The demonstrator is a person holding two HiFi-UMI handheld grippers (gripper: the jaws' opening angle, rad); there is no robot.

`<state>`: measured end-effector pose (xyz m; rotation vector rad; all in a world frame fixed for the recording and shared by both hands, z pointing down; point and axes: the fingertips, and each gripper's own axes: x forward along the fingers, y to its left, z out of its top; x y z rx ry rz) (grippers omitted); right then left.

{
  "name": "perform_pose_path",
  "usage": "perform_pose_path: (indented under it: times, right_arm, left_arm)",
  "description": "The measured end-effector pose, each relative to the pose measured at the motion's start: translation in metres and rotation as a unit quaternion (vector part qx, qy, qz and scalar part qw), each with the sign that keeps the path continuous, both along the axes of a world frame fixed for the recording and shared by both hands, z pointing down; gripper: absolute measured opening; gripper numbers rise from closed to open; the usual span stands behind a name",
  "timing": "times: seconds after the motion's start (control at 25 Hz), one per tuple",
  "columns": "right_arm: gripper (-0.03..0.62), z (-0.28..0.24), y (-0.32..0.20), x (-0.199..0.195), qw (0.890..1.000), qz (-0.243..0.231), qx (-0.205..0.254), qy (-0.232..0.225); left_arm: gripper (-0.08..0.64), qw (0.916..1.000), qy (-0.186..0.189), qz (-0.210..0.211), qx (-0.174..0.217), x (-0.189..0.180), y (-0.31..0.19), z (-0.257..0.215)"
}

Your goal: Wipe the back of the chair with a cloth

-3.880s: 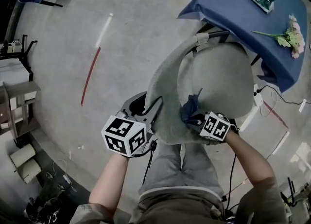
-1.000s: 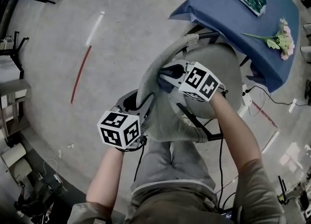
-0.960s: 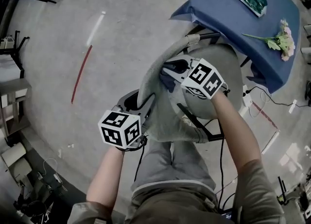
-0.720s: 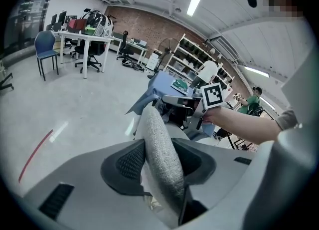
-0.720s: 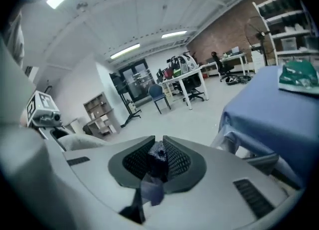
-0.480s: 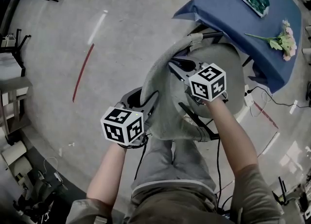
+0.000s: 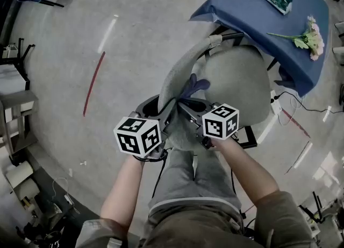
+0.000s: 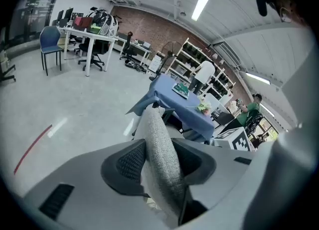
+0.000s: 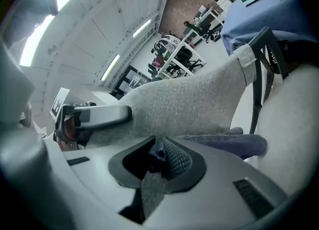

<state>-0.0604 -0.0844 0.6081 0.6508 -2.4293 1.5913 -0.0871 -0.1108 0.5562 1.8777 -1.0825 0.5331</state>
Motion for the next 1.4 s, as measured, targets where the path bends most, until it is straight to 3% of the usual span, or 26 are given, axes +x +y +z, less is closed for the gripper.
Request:
perform_pose_path:
  times: [0.2, 0.48, 0.72, 0.84, 1.0, 1.12, 1.28, 1.4]
  right_arm:
    - [0.066, -0.025, 0.038, -0.002, 0.999, -0.044, -0.012, 0.002]
    - [0.064, -0.049, 0.106, 0.016, 0.979, -0.200, -0.037, -0.006]
    - [0.063, -0.041, 0.082, 0.001, 0.977, -0.211, -0.027, -0.001]
    - [0.063, -0.035, 0.046, -0.005, 0.982, -0.185, -0.026, 0.004]
    - [0.063, -0.037, -0.029, -0.007, 0.995, -0.094, 0.003, 0.015]
    - [0.064, -0.041, -0.077, -0.005, 0.998, -0.036, 0.033, 0.035]
    - [0.064, -0.041, -0.086, -0.003, 0.998, 0.007, 0.043, 0.050]
    - [0.063, -0.043, -0.073, -0.003, 0.998, 0.057, 0.009, 0.022]
  left_arm:
    - [0.175, 0.9999, -0.006, 0.008, -0.004, -0.004, 0.004, -0.005]
    - [0.173, 0.9995, -0.007, 0.029, -0.002, -0.004, 0.008, -0.011]
    - [0.168, 0.9995, -0.009, 0.019, 0.026, -0.005, 0.006, -0.014]
    - [0.167, 0.9993, -0.009, 0.024, 0.027, -0.005, 0.006, -0.017]
    - [0.166, 0.9990, -0.012, 0.030, 0.032, -0.008, 0.010, -0.023]
    - [0.166, 0.9992, -0.008, 0.025, 0.030, -0.012, 0.012, -0.027]
    - [0.166, 0.9994, -0.004, 0.019, 0.030, -0.018, 0.018, -0.032]
    - [0.167, 0.9995, 0.001, 0.010, 0.031, -0.022, 0.020, -0.033]
